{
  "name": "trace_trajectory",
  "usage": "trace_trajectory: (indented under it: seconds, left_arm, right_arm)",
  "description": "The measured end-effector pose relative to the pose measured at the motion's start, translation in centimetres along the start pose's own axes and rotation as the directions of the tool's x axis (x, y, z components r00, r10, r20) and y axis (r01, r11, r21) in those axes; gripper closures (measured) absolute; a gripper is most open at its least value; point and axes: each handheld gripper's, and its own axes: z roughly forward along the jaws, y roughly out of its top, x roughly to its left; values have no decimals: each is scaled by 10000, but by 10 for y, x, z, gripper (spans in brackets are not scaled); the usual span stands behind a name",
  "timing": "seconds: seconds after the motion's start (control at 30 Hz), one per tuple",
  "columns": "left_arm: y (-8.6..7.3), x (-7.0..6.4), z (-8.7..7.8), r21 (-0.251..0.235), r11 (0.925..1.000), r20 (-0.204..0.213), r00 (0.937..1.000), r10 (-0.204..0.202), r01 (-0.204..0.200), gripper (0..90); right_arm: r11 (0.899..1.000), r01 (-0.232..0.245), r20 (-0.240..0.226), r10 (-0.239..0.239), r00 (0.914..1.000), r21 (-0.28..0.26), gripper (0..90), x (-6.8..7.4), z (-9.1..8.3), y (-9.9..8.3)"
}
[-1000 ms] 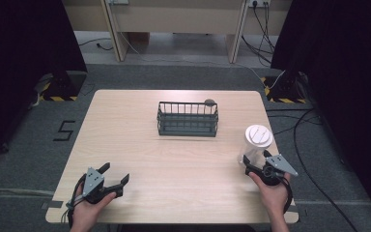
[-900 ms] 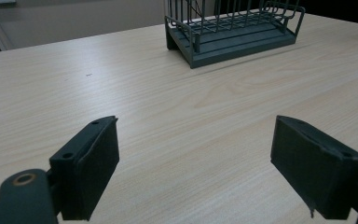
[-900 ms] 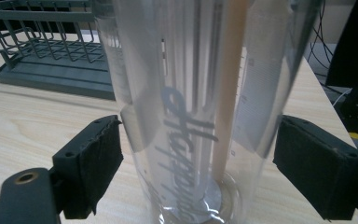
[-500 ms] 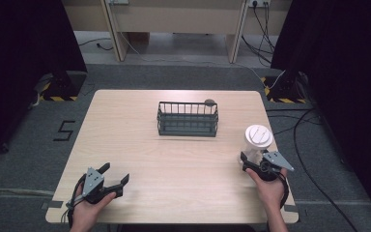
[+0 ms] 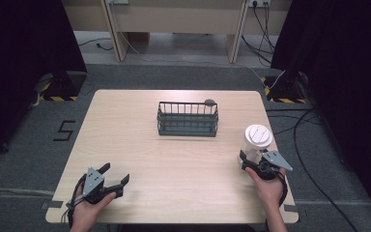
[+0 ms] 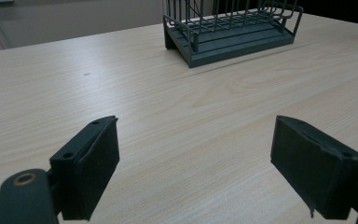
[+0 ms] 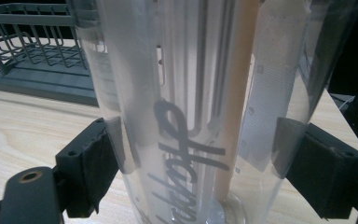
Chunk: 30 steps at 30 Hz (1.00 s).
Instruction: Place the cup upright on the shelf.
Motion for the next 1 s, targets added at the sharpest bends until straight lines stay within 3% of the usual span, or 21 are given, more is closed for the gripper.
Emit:
trace_trajectory:
  seconds: [0.2,1.0]
  left_arm:
    - [0,0,0,-16,10000,4,10000,-21,21,148]
    - [0,0,0,-6,10000,13,10000,-32,32,148]
  right_arm:
    - [9999,155,-215,-155,9996,-9,179,0,1,0]
    - [9997,176,-369,-182,9992,-161,183,5,-1,9]
